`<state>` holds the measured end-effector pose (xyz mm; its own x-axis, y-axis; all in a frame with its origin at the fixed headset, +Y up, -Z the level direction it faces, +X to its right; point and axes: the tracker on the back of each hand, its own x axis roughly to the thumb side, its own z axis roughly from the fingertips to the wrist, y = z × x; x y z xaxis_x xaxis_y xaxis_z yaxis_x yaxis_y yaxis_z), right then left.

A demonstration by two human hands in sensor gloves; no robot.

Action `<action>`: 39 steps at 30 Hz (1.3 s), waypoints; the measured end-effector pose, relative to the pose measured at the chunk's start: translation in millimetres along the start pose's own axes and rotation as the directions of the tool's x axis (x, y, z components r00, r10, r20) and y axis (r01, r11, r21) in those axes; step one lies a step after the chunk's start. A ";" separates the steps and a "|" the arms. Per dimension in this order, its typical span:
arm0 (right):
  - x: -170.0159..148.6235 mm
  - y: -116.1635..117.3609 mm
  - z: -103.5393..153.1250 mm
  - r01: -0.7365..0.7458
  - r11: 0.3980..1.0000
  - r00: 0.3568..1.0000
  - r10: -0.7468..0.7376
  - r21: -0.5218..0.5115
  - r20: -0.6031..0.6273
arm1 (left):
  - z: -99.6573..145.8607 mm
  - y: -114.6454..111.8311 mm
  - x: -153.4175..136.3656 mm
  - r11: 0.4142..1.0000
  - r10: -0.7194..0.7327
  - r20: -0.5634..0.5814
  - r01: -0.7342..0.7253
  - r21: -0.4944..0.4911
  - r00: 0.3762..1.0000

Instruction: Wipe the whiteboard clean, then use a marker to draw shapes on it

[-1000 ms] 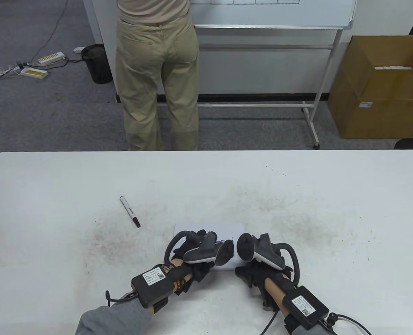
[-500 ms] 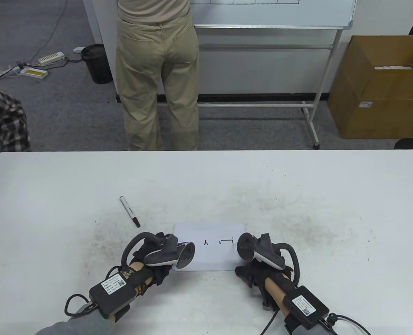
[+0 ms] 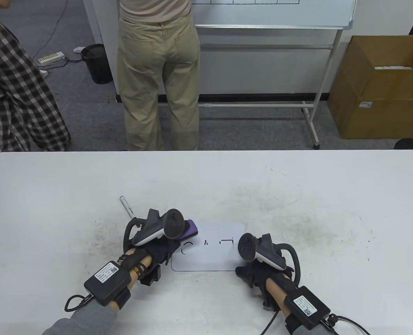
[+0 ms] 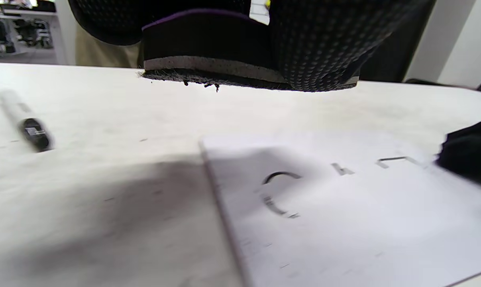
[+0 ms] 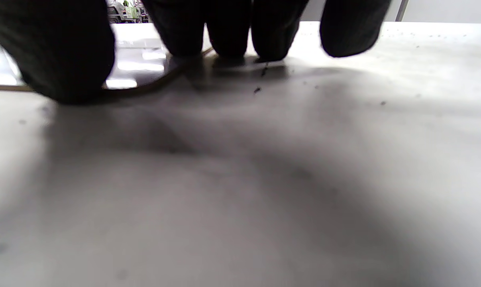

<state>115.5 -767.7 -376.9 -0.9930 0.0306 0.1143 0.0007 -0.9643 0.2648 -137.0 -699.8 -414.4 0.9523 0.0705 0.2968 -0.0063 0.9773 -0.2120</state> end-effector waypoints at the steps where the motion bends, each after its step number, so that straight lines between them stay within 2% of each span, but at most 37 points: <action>1: -0.2 0.1 0.0 0.001 1.000 1.000 -0.001 -0.001 0.000 | -2.9 -0.7 7.6 1.000 -0.008 0.010 0.008 0.000 1.000; 9: -1.3 0.8 0.6 0.013 1.000 1.000 -0.013 -0.006 0.002 | -32.7 -25.6 78.2 0.992 -0.127 0.106 0.128 -0.001 0.986; 13: -2.2 1.4 0.6 0.021 1.000 1.000 -0.021 -0.011 0.005 | -42.3 -37.5 94.3 0.986 -0.161 0.120 0.164 -0.018 0.980; 18: -3.1 1.8 0.4 0.029 0.999 1.000 -0.028 -0.014 0.008 | -47.1 -44.5 100.6 0.976 -0.212 0.126 0.216 -0.018 0.969; 29: -1.6 1.4 0.2 0.030 0.999 1.000 -0.030 -0.025 0.000 | -36.3 -44.4 96.0 0.938 -0.339 0.171 0.347 -0.017 0.925; 36: -1.6 1.2 -0.1 0.038 0.999 0.999 -0.038 -0.030 -0.004 | -13.9 -40.6 59.2 0.909 -0.403 0.148 0.414 -0.055 0.903; 39: -2.0 1.4 0.0 0.041 0.999 0.999 -0.041 -0.031 -0.003 | -1.4 -38.2 34.6 0.893 -0.431 0.112 0.441 -0.090 0.895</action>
<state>117.5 -769.1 -376.7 -0.9925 0.0699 0.1005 -0.0440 -0.9698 0.2398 -103.4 -735.0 -397.3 0.8213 -0.3358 0.4612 0.4420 0.8857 -0.1422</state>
